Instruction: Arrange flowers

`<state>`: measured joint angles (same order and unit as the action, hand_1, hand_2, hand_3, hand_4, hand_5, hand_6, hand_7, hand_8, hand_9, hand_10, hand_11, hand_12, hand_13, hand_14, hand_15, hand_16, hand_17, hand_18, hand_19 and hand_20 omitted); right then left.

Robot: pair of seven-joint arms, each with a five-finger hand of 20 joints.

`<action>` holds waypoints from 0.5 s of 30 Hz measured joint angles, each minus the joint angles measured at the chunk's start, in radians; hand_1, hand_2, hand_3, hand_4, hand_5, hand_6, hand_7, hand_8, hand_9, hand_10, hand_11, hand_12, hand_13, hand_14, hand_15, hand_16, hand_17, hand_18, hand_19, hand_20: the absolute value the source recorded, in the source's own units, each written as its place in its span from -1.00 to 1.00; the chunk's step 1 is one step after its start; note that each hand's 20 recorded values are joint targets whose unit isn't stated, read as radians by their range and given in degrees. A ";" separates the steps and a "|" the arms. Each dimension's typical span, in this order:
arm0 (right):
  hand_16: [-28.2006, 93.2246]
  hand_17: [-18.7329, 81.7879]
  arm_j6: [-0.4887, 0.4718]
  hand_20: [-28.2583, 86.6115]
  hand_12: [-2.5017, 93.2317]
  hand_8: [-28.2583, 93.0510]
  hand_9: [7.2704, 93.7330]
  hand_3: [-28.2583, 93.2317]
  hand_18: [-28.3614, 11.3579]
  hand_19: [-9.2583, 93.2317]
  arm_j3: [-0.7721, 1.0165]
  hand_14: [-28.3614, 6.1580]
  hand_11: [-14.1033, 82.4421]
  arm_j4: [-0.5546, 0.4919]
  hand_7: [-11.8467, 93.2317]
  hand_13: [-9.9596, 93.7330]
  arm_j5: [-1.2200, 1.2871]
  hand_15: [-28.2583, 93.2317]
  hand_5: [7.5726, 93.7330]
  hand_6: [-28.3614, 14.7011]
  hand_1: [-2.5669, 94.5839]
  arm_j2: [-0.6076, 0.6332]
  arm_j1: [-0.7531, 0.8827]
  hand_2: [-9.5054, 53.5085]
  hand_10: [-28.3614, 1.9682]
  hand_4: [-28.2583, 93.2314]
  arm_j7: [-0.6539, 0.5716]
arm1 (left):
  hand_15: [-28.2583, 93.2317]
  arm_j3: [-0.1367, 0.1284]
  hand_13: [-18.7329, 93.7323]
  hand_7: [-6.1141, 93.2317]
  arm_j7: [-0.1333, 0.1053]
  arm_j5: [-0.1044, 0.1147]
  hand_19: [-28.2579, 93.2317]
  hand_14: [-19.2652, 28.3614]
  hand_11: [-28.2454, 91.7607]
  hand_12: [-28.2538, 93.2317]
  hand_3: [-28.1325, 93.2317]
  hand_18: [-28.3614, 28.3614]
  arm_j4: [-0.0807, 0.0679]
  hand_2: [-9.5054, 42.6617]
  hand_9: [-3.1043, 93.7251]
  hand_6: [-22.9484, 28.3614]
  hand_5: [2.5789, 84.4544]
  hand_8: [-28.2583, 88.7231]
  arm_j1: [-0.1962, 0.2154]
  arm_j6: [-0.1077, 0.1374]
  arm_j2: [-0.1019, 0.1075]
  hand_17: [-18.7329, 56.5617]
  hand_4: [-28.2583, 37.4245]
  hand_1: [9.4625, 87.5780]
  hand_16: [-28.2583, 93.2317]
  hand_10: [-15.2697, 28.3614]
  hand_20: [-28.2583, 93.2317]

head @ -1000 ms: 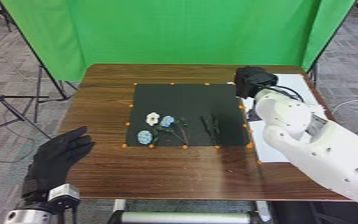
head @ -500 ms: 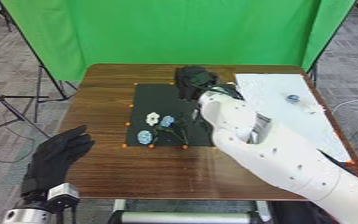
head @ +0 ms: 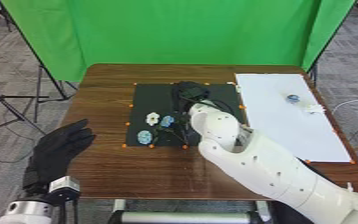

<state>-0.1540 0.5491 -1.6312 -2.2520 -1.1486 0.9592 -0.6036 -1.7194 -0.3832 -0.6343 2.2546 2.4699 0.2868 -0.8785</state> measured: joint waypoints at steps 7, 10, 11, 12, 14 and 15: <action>-0.17 0.48 -0.006 0.20 -0.21 -0.55 0.77 0.69 -0.28 1.00 -0.009 0.46 -0.46 -0.031 -0.13 0.69 0.051 0.72 0.46 0.24 0.17 0.024 0.024 -1.00 0.34 -1.00 -0.081 | 0.54 0.000 -0.21 -0.47 0.016 -0.008 0.46 0.97 0.15 -0.35 0.82 0.77 -0.006 -0.45 -0.14 0.41 0.02 -0.70 -0.017 -0.011 -0.009 -0.76 -0.76 -0.55 -0.77 0.73 -0.42; -0.17 0.47 -0.046 0.19 -0.22 -0.55 0.75 0.69 -0.30 1.00 0.030 0.43 -0.46 -0.018 -0.15 0.67 0.044 0.72 0.44 0.22 0.12 0.017 0.046 -1.00 0.32 -1.00 -0.031 | 0.54 0.001 -0.21 -0.47 0.022 -0.010 0.46 0.97 0.15 -0.35 0.82 0.77 -0.007 -0.45 -0.14 0.41 0.02 -0.70 -0.024 -0.014 -0.010 -0.76 -0.76 -0.55 -0.77 0.73 -0.42; -0.17 0.46 -0.066 0.19 -0.22 -0.55 0.73 0.69 -0.31 1.00 0.055 0.42 -0.46 -0.001 -0.16 0.67 0.038 0.72 0.43 0.21 0.11 0.007 0.055 -1.00 0.30 -1.00 -0.004 | 0.54 0.001 -0.21 -0.47 0.023 -0.011 0.46 0.98 0.15 -0.35 0.82 0.77 -0.008 -0.45 -0.14 0.41 0.02 -0.70 -0.026 -0.015 -0.011 -0.76 -0.75 -0.55 -0.77 0.73 -0.42; -0.17 0.46 -0.081 0.19 -0.23 -0.55 0.72 0.69 -0.31 1.00 0.077 0.41 -0.44 0.020 -0.16 0.66 0.035 0.72 0.42 0.21 0.10 -0.005 0.060 -1.00 0.29 -1.00 0.015 | 0.54 0.001 -0.21 -0.47 0.024 -0.011 0.46 0.98 0.15 -0.35 0.82 0.77 -0.008 -0.45 -0.14 0.41 0.02 -0.70 -0.028 -0.016 -0.011 -0.76 -0.76 -0.55 -0.77 0.73 -0.42; -0.18 0.45 -0.084 0.18 -0.28 -0.54 0.68 0.69 -0.31 1.00 0.090 0.40 -0.38 0.054 -0.17 0.65 0.034 0.72 0.41 0.20 0.09 -0.025 0.058 -1.00 0.26 -1.00 0.016 | 0.54 0.002 -0.21 -0.47 0.026 -0.011 0.46 0.97 0.15 -0.35 0.82 0.77 -0.010 -0.45 -0.14 0.41 0.02 -0.70 -0.030 -0.017 -0.011 -0.76 -0.76 -0.55 -0.77 0.73 -0.42; -0.18 0.45 -0.079 0.18 -0.30 -0.54 0.66 0.70 -0.31 1.00 0.083 0.39 -0.35 0.058 -0.18 0.65 0.034 0.73 0.40 0.19 0.07 -0.028 0.055 -1.00 0.25 -1.00 0.007 | 0.54 0.002 -0.21 -0.47 0.027 -0.012 0.46 0.97 0.15 -0.35 0.82 0.77 -0.010 -0.45 -0.14 0.41 0.02 -0.70 -0.032 -0.018 -0.011 -0.76 -0.76 -0.55 -0.77 0.73 -0.42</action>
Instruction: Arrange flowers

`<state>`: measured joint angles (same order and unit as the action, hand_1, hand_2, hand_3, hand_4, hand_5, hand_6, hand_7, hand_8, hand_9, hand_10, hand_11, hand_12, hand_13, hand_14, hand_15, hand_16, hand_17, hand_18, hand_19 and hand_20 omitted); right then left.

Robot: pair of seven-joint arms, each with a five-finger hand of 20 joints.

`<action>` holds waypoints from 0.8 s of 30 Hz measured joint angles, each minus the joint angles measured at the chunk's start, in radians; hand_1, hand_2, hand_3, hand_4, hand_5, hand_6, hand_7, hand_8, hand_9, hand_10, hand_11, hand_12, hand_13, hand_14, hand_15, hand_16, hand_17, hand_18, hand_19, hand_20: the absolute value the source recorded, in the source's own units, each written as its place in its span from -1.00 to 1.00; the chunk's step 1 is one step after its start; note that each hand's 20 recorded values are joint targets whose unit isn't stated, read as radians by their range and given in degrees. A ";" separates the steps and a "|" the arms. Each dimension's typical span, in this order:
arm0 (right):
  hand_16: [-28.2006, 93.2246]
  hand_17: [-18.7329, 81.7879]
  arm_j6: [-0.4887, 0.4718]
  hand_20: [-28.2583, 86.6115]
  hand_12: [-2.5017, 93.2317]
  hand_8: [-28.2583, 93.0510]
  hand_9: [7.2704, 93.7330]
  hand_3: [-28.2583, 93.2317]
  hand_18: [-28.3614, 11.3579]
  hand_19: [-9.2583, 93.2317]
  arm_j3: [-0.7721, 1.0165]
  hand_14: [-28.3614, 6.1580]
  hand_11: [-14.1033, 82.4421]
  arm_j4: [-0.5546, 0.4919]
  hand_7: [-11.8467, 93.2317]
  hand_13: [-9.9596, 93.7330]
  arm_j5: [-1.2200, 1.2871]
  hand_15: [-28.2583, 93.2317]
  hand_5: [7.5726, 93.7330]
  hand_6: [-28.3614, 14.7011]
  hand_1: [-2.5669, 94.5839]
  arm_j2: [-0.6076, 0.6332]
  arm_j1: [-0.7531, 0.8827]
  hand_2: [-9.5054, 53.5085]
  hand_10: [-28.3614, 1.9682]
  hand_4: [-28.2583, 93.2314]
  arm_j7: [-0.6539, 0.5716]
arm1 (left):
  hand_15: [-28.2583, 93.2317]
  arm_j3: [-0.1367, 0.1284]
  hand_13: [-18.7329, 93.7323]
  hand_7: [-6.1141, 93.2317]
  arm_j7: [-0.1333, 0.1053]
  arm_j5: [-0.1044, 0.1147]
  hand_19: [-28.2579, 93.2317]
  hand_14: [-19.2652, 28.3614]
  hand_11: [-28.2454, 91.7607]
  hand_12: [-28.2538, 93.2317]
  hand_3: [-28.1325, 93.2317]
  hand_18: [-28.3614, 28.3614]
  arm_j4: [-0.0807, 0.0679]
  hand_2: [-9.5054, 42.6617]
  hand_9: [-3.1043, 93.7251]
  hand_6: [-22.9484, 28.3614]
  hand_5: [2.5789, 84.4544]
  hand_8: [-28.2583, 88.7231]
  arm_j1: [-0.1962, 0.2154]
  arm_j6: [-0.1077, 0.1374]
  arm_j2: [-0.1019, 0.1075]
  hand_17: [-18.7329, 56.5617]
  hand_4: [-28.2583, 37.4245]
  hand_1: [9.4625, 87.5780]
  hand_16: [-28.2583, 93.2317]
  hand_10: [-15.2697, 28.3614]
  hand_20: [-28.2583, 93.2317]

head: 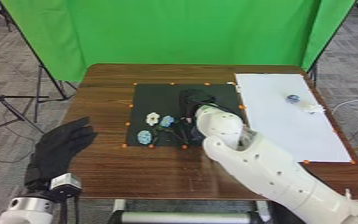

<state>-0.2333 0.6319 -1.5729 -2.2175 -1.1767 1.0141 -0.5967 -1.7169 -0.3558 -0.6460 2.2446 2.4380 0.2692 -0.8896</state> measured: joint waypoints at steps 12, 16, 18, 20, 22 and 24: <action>-0.19 0.40 -0.005 0.17 -0.56 -0.75 0.49 0.77 -0.37 1.00 -0.029 0.25 -0.07 -0.030 -0.29 0.60 0.004 0.73 0.34 0.14 -0.17 -0.006 -0.013 -1.00 -0.07 -1.00 -0.059 | 0.54 0.003 -0.21 -0.46 0.008 -0.004 0.46 0.97 0.15 -0.35 0.82 0.77 -0.002 -0.45 -0.14 0.41 0.02 -0.70 -0.006 -0.003 -0.003 -0.76 -0.76 -0.55 -0.77 0.72 -0.43; -0.20 0.39 -0.019 0.17 -0.56 -0.75 0.47 0.76 -0.39 1.00 -0.027 0.23 -0.08 -0.044 -0.32 0.59 0.001 0.73 0.32 0.11 -0.19 -0.006 -0.012 -1.00 -0.11 -1.00 -0.059 | 0.54 0.002 -0.21 -0.46 0.009 -0.004 0.46 0.97 0.15 -0.35 0.82 0.77 -0.001 -0.45 -0.14 0.41 0.02 -0.70 -0.003 -0.003 -0.004 -0.76 -0.75 -0.55 -0.77 0.72 -0.43; -0.20 0.39 -0.025 0.17 -0.56 -0.74 0.47 0.76 -0.39 1.00 -0.027 0.23 -0.08 -0.053 -0.32 0.59 0.001 0.74 0.32 0.11 -0.19 -0.006 -0.012 -1.00 -0.12 -1.00 -0.059 | 0.54 0.002 -0.21 -0.46 0.010 -0.004 0.46 0.97 0.15 -0.35 0.82 0.77 -0.001 -0.45 -0.14 0.41 0.02 -0.70 -0.002 -0.003 -0.005 -0.76 -0.75 -0.55 -0.77 0.72 -0.43; -0.20 0.39 -0.029 0.17 -0.56 -0.74 0.46 0.76 -0.39 1.00 -0.027 0.22 -0.08 -0.060 -0.33 0.59 0.001 0.74 0.31 0.10 -0.20 -0.006 -0.012 -1.00 -0.13 -1.00 -0.058 | 0.54 0.002 -0.21 -0.46 0.010 -0.004 0.46 0.97 0.15 -0.35 0.82 0.77 -0.001 -0.45 -0.14 0.41 0.02 -0.70 -0.002 -0.003 -0.006 -0.76 -0.75 -0.55 -0.77 0.72 -0.43; -0.20 0.39 -0.035 0.17 -0.56 -0.74 0.45 0.76 -0.39 1.00 -0.027 0.21 -0.08 -0.063 -0.34 0.58 0.001 0.74 0.31 0.09 -0.21 -0.007 -0.013 -1.00 -0.14 -1.00 -0.057 | 0.54 0.002 -0.21 -0.46 0.010 -0.004 0.46 0.98 0.15 -0.35 0.82 0.77 -0.001 -0.45 -0.14 0.41 0.02 -0.70 -0.001 -0.003 -0.007 -0.76 -0.75 -0.55 -0.77 0.73 -0.43; -0.21 0.39 -0.041 0.17 -0.56 -0.74 0.45 0.76 -0.40 1.00 -0.027 0.21 -0.08 -0.067 -0.35 0.58 0.001 0.74 0.30 0.07 -0.22 -0.008 -0.014 -1.00 -0.15 -1.00 -0.057 | 0.54 0.003 -0.21 -0.46 0.010 -0.004 0.46 0.97 0.15 -0.35 0.82 0.77 -0.001 -0.45 -0.14 0.41 0.02 -0.70 0.000 -0.003 -0.007 -0.76 -0.75 -0.55 -0.77 0.73 -0.43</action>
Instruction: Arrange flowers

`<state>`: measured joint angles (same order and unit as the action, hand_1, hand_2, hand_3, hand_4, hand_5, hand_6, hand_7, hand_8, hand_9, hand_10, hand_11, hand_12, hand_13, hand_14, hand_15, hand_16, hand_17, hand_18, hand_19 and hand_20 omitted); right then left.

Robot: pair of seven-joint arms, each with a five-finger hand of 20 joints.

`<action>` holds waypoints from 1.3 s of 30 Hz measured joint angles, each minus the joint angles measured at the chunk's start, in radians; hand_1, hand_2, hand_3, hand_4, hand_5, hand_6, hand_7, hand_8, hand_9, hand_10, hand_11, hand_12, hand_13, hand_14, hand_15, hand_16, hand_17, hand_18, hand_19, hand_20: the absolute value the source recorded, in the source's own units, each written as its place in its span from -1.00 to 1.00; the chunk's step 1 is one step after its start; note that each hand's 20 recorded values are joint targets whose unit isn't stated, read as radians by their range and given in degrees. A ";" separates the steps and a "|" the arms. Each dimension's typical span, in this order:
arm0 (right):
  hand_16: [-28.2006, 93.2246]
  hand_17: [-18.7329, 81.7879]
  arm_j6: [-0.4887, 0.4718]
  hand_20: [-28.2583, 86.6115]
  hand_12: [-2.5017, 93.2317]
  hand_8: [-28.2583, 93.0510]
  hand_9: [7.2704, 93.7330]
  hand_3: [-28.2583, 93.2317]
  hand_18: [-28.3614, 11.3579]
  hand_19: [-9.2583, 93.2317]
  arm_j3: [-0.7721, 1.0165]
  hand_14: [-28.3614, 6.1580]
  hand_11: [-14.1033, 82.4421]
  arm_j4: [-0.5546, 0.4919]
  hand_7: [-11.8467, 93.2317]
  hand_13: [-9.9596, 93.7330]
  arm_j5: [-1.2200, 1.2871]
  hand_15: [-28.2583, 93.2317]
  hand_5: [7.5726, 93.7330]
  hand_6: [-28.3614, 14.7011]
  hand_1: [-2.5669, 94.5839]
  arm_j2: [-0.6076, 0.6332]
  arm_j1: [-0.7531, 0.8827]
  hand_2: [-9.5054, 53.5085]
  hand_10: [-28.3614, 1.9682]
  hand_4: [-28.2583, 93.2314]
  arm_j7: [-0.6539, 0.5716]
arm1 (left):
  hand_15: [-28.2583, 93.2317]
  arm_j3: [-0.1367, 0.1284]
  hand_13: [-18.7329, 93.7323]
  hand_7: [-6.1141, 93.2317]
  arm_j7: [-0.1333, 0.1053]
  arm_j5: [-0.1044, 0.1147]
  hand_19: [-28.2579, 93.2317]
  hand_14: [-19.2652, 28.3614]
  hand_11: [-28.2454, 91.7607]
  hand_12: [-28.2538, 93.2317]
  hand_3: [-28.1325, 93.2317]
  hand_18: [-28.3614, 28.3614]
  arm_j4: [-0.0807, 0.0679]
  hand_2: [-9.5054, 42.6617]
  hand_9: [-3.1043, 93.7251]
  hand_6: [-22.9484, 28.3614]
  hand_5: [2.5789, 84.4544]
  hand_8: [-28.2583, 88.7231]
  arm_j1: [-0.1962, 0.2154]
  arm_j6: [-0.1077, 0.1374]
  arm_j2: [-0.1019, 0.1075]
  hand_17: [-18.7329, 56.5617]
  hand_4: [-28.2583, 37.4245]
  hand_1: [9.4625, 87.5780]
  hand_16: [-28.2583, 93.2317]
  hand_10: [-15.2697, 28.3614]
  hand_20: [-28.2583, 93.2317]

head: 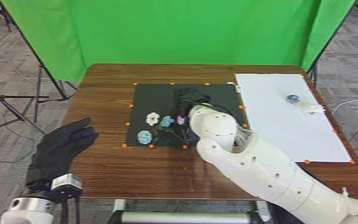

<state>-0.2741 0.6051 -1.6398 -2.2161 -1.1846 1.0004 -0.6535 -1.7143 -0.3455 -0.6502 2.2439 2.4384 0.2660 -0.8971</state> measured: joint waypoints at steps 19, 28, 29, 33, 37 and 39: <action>-0.22 0.33 -0.019 0.13 -0.57 -0.72 0.36 0.77 -0.43 1.00 -0.012 0.15 -0.12 -0.079 -0.40 0.52 0.061 0.74 0.25 0.04 -0.27 0.056 -0.055 -0.94 -0.22 -0.97 0.031 | 0.54 0.016 -0.21 -0.47 -0.077 0.021 0.46 0.97 0.15 -0.35 0.82 0.77 0.007 -0.45 -0.14 0.41 0.02 -0.70 0.055 0.028 0.011 -0.76 -0.75 -0.55 -0.77 0.72 -0.43; -0.25 0.33 -0.010 0.12 -0.61 -0.71 0.18 0.80 -0.38 1.00 0.158 0.21 -0.28 -0.224 -0.47 0.50 0.154 0.79 0.06 0.03 -0.30 0.298 -0.040 -0.88 -0.29 -0.98 0.185 | 0.54 0.009 -0.21 -0.47 -0.114 0.040 0.46 0.97 0.15 -0.35 0.82 0.77 0.016 -0.45 -0.14 0.41 0.02 -0.70 0.101 0.052 0.031 -0.76 -0.75 -0.55 -0.77 0.73 -0.43; -0.25 0.34 -0.020 0.14 -0.61 -0.71 0.17 0.80 -0.37 1.00 0.201 0.23 -0.30 -0.221 -0.48 0.51 0.157 0.81 0.03 0.02 -0.30 0.321 -0.022 -0.89 -0.29 -0.98 0.187 | 0.54 0.009 -0.21 -0.47 -0.114 0.040 0.46 0.97 0.15 -0.35 0.82 0.77 0.016 -0.45 -0.14 0.41 0.02 -0.70 0.101 0.053 0.032 -0.76 -0.76 -0.55 -0.77 0.72 -0.43; -0.25 0.34 -0.089 0.15 -0.62 -0.71 0.11 0.81 -0.37 1.00 0.311 0.22 -0.34 -0.160 -0.49 0.50 0.183 0.82 0.01 0.00 -0.30 0.412 0.028 -0.89 -0.30 -0.99 0.179 | 0.54 0.018 -0.21 -0.47 -0.117 0.041 0.46 0.98 0.15 -0.35 0.82 0.77 0.016 -0.45 -0.14 0.41 0.02 -0.70 0.098 0.054 0.035 -0.76 -0.76 -0.55 -0.77 0.72 -0.43; -0.26 0.28 -0.131 0.07 -0.61 -0.71 0.07 0.81 -0.41 1.00 0.344 0.17 -0.35 -0.053 -0.49 0.46 0.185 0.81 -0.01 0.01 -0.31 0.470 0.049 -0.90 -0.29 -1.00 0.151 | 0.54 0.031 -0.21 -0.47 -0.120 0.042 0.46 0.98 0.15 -0.35 0.82 0.77 0.016 -0.45 -0.14 0.41 0.02 -0.70 0.091 0.055 0.038 -0.76 -0.75 -0.55 -0.77 0.72 -0.43; -0.26 0.27 -0.131 0.05 -0.61 -0.71 0.06 0.81 -0.42 1.00 0.354 0.17 -0.36 -0.020 -0.48 0.45 0.164 0.80 -0.01 0.02 -0.31 0.490 0.065 -0.90 -0.29 -1.00 0.129 | 0.54 0.036 -0.21 -0.47 -0.121 0.042 0.46 0.98 0.15 -0.35 0.82 0.77 0.016 -0.45 -0.14 0.41 0.02 -0.70 0.086 0.055 0.038 -0.76 -0.75 -0.55 -0.77 0.73 -0.43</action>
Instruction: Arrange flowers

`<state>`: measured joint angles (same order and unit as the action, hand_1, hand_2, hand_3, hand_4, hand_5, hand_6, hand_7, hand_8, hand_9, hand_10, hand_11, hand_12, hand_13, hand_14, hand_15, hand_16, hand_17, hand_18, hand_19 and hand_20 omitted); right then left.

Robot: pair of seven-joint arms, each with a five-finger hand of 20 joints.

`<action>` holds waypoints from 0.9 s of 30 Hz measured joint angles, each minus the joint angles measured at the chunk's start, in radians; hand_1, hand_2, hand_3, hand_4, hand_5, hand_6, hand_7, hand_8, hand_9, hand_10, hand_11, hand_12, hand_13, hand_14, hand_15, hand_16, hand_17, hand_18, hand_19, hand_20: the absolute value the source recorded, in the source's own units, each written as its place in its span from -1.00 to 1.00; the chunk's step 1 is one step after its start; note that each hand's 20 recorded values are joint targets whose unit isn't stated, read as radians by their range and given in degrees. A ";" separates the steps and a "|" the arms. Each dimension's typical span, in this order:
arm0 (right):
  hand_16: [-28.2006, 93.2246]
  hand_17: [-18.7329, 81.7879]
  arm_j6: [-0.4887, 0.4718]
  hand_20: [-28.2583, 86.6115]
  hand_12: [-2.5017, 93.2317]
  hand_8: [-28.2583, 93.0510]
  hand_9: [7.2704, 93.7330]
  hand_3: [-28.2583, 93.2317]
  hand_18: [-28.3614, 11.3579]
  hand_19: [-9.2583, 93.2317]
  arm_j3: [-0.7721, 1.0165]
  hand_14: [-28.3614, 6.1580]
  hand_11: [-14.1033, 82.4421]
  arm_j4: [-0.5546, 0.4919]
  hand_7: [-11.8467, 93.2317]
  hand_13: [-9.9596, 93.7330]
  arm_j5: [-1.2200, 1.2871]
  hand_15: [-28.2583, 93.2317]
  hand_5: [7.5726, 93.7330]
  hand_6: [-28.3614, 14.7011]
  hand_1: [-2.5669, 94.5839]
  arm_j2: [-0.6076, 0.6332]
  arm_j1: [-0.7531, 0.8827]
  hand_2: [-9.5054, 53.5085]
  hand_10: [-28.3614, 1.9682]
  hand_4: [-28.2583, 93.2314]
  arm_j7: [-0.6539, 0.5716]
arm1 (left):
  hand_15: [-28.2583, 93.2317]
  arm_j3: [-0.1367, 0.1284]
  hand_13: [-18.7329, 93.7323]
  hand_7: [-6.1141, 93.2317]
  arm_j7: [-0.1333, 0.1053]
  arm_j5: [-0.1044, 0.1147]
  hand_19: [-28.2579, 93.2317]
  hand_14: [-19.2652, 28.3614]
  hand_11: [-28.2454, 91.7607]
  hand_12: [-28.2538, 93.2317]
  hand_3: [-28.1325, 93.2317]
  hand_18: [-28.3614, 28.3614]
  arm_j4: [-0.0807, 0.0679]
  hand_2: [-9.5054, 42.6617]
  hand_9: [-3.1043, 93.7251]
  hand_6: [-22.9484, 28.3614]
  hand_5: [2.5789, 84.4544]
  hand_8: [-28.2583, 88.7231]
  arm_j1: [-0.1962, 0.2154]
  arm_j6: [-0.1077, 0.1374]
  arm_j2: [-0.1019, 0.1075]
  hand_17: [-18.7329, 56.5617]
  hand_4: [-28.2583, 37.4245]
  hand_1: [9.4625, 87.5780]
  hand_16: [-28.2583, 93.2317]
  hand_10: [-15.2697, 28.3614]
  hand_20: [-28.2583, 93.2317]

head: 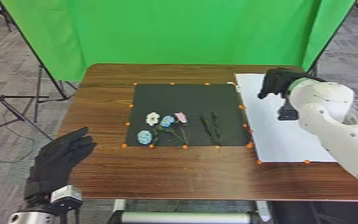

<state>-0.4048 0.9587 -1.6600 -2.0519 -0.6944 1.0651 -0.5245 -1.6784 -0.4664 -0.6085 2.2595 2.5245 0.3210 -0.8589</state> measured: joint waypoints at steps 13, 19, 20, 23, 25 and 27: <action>-0.27 0.26 0.002 0.00 -0.61 -0.71 -0.01 0.82 -0.42 1.00 0.077 0.17 -0.40 0.051 -0.48 0.43 -0.085 0.81 -0.05 0.03 -0.32 0.063 0.084 -0.92 -0.31 -1.00 -0.101 | 0.54 0.018 -0.21 -0.47 0.001 -0.001 0.46 0.97 0.15 -0.35 0.81 0.77 -0.001 -0.45 -0.14 0.41 0.02 -0.70 -0.013 -0.001 -0.001 -0.76 -0.75 -0.55 -0.77 0.73 -0.43; -0.28 0.25 -0.018 0.00 -0.61 -0.71 -0.03 0.82 -0.42 1.00 0.113 0.17 -0.42 0.078 -0.48 0.43 -0.087 0.81 -0.06 0.03 -0.31 0.063 0.106 -0.93 -0.31 -1.00 -0.127 | 0.54 0.024 -0.21 -0.46 0.010 -0.003 0.46 0.97 0.15 -0.35 0.81 0.77 -0.003 -0.45 -0.14 0.41 0.02 -0.70 -0.028 -0.004 -0.007 -0.76 -0.75 -0.55 -0.77 0.72 -0.43; -0.28 0.25 -0.023 0.00 -0.61 -0.71 -0.03 0.82 -0.42 1.00 0.116 0.17 -0.42 0.084 -0.48 0.43 -0.087 0.81 -0.06 0.03 -0.31 0.063 0.109 -0.93 -0.31 -1.00 -0.131 | 0.54 0.024 -0.21 -0.46 0.011 -0.003 0.46 0.97 0.15 -0.35 0.81 0.77 -0.003 -0.45 -0.14 0.41 0.02 -0.70 -0.029 -0.004 -0.008 -0.76 -0.75 -0.55 -0.77 0.72 -0.43; -0.28 0.25 -0.033 0.00 -0.61 -0.71 -0.03 0.82 -0.43 1.00 0.135 0.16 -0.42 0.096 -0.48 0.43 -0.085 0.81 -0.06 0.04 -0.31 0.060 0.123 -0.93 -0.31 -1.00 -0.144 | 0.53 0.026 -0.21 -0.46 0.011 -0.003 0.46 0.98 0.15 -0.35 0.82 0.77 -0.003 -0.45 -0.14 0.41 0.02 -0.70 -0.031 -0.004 -0.010 -0.76 -0.75 -0.55 -0.77 0.72 -0.43; -0.28 0.25 -0.036 0.00 -0.61 -0.71 -0.03 0.82 -0.44 1.00 0.148 0.16 -0.42 0.101 -0.48 0.43 -0.081 0.81 -0.06 0.04 -0.31 0.057 0.133 -0.93 -0.30 -1.00 -0.150 | 0.53 0.026 -0.21 -0.46 0.011 -0.003 0.46 0.97 0.15 -0.35 0.82 0.77 -0.003 -0.45 -0.14 0.41 0.02 -0.70 -0.031 -0.004 -0.011 -0.76 -0.75 -0.55 -0.77 0.72 -0.43; -0.29 0.25 -0.039 0.00 -0.61 -0.71 -0.03 0.82 -0.44 1.00 0.152 0.16 -0.42 0.106 -0.48 0.43 -0.081 0.81 -0.06 0.04 -0.31 0.055 0.141 -0.94 -0.30 -1.00 -0.153 | 0.53 0.026 -0.21 -0.46 0.011 -0.003 0.46 0.97 0.15 -0.35 0.82 0.77 -0.003 -0.45 -0.14 0.41 0.02 -0.70 -0.031 -0.004 -0.011 -0.76 -0.75 -0.55 -0.77 0.72 -0.43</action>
<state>-0.4438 1.1103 -1.5544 -2.1326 -0.6397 1.2056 -0.6777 -1.6525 -0.4555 -0.6118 2.2566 2.4936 0.3165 -0.8697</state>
